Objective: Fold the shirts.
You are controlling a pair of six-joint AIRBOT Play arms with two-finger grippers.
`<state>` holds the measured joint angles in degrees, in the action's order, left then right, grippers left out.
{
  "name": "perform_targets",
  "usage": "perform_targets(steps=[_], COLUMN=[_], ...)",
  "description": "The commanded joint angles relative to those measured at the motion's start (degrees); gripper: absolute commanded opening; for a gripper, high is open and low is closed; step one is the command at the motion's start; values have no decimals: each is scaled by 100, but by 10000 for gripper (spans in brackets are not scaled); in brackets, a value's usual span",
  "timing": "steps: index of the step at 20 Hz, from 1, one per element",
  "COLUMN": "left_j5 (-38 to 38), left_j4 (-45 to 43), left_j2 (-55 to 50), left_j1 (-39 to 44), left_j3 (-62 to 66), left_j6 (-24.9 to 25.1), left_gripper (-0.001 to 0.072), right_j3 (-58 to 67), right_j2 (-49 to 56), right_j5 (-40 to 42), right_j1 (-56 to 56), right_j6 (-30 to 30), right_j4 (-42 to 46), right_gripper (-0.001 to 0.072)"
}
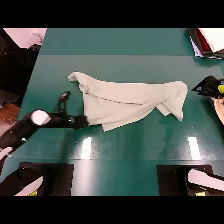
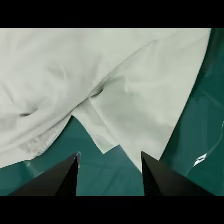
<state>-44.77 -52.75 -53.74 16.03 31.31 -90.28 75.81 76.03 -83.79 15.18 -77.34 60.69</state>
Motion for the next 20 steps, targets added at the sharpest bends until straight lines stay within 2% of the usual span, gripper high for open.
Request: perform_targets(steps=[1, 4, 6, 11, 20], left_j5=[-911, -1303, -1268, -1274, -1298], left_j4=[-1021, -1012, -1003, -896, -852], left_j2=[671, 695, 695, 695, 695], left_j1=[-1248, -1899, -2087, -2111, -2114], left_j3=[13, 118, 260, 522, 522], left_j6=[260, 669, 671, 669, 671], left_gripper=[22, 23, 23, 23, 24], right_j3=[-560, -1237, -1659, -2448, -2544], right_j2=[-343, -516, -417, 157, 518], right_j5=[225, 577, 527, 852, 1631], right_j1=[122, 376, 446, 306, -293], right_j6=[162, 210, 570, 1003, 1099], right_j4=[90, 2, -463, -1174, -1110], right_gripper=[434, 434, 434, 434, 434])
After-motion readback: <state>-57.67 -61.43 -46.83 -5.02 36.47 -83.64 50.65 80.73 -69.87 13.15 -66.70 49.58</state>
